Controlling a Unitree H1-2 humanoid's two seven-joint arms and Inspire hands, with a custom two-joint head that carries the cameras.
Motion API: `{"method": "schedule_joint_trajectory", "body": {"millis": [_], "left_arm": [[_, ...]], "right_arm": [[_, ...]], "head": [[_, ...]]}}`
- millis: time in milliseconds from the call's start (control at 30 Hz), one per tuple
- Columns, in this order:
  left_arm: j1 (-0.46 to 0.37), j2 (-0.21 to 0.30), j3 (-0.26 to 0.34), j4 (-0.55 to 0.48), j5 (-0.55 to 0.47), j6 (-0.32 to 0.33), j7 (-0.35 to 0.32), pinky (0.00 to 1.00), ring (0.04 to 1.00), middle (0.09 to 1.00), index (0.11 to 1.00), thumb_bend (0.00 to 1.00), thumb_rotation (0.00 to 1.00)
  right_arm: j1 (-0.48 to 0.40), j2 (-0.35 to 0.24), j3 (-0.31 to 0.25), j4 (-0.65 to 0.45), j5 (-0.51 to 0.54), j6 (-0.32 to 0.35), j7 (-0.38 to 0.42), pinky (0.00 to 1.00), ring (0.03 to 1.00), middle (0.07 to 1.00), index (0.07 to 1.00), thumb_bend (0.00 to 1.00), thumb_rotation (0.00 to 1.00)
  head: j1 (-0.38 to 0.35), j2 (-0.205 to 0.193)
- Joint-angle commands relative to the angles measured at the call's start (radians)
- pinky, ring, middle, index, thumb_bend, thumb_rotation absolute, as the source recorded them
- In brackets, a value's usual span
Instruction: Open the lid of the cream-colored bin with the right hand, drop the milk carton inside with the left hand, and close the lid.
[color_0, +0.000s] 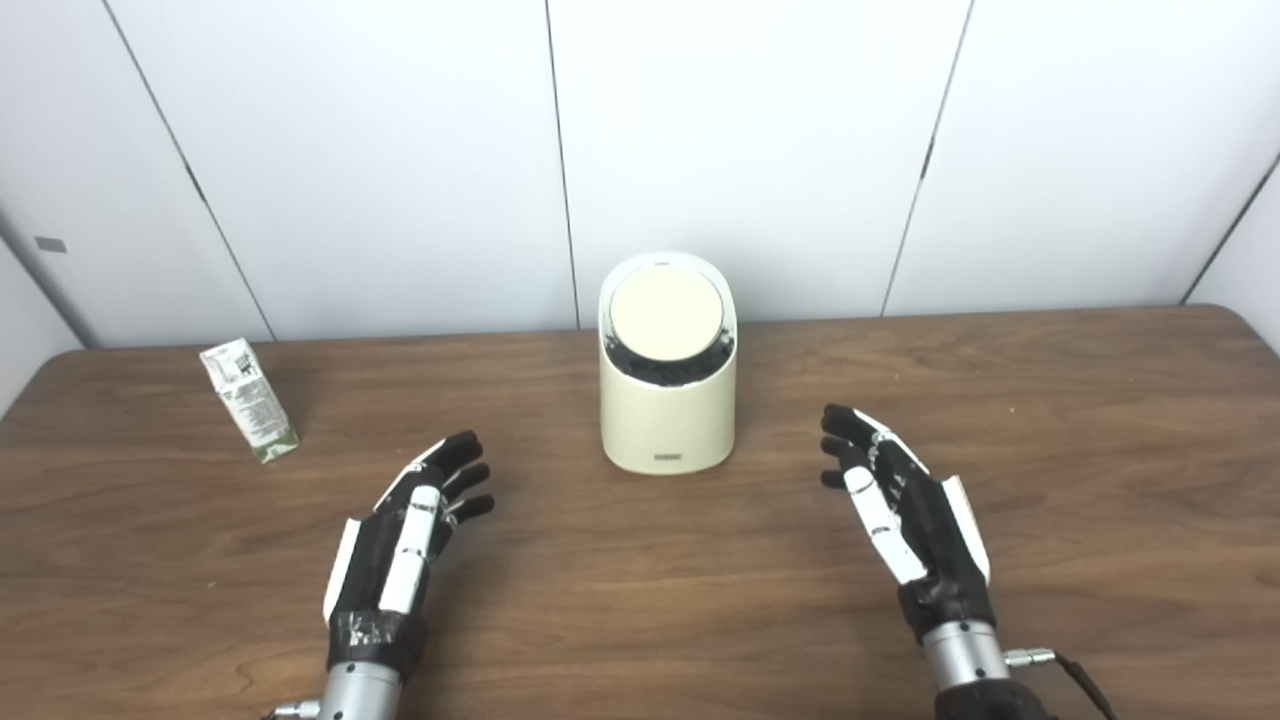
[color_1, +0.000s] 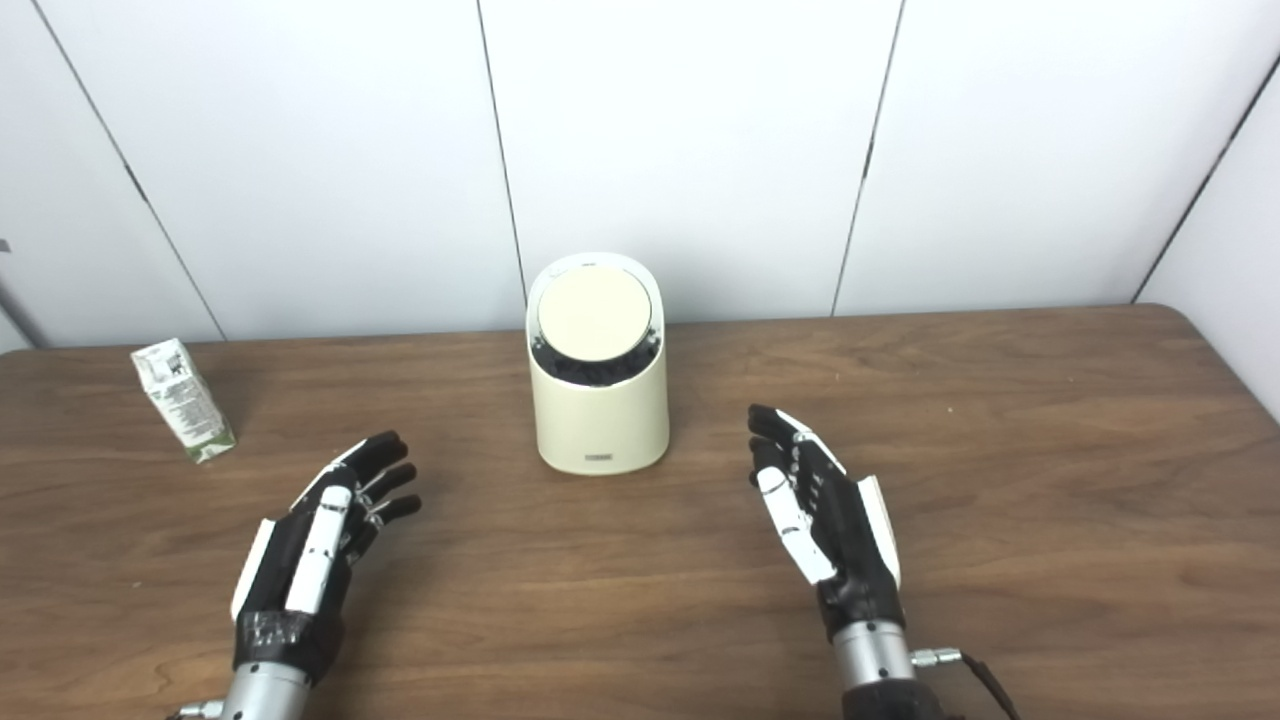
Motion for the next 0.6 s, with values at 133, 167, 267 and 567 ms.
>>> {"method": "schedule_joint_trajectory", "body": {"millis": [133, 167, 267, 567], "left_arm": [[-0.029, 0.004, -0.001, -0.029, -0.008, -0.014, -0.007, 0.76, 0.829, 0.844, 0.834, 0.22, 0.74], [-0.028, 0.004, -0.001, -0.03, -0.009, -0.013, -0.007, 0.76, 0.829, 0.844, 0.833, 0.22, 0.74], [-0.029, 0.004, -0.001, -0.031, -0.01, -0.014, -0.007, 0.76, 0.829, 0.843, 0.832, 0.22, 0.74], [-0.028, 0.003, 0.002, -0.031, -0.014, -0.023, -0.007, 0.76, 0.829, 0.841, 0.829, 0.23, 0.74]], "right_arm": [[-0.028, 0.001, 0.003, -0.032, -0.021, -0.023, -0.006, 0.69, 0.805, 0.818, 0.803, 0.11, 0.69], [-0.027, 0.003, 0.002, -0.036, -0.019, -0.016, -0.004, 0.7, 0.806, 0.818, 0.803, 0.11, 0.69], [-0.028, 0.003, 0.002, -0.037, -0.019, -0.017, -0.002, 0.7, 0.81, 0.821, 0.806, 0.11, 0.69], [-0.027, 0.002, 0.002, -0.029, -0.008, -0.039, 0.001, 0.7, 0.815, 0.826, 0.808, 0.1, 0.73]], "head": [[0.0, 0.001], [0.001, 0.002], [0.001, 0.002], [0.0, 0.002]]}}
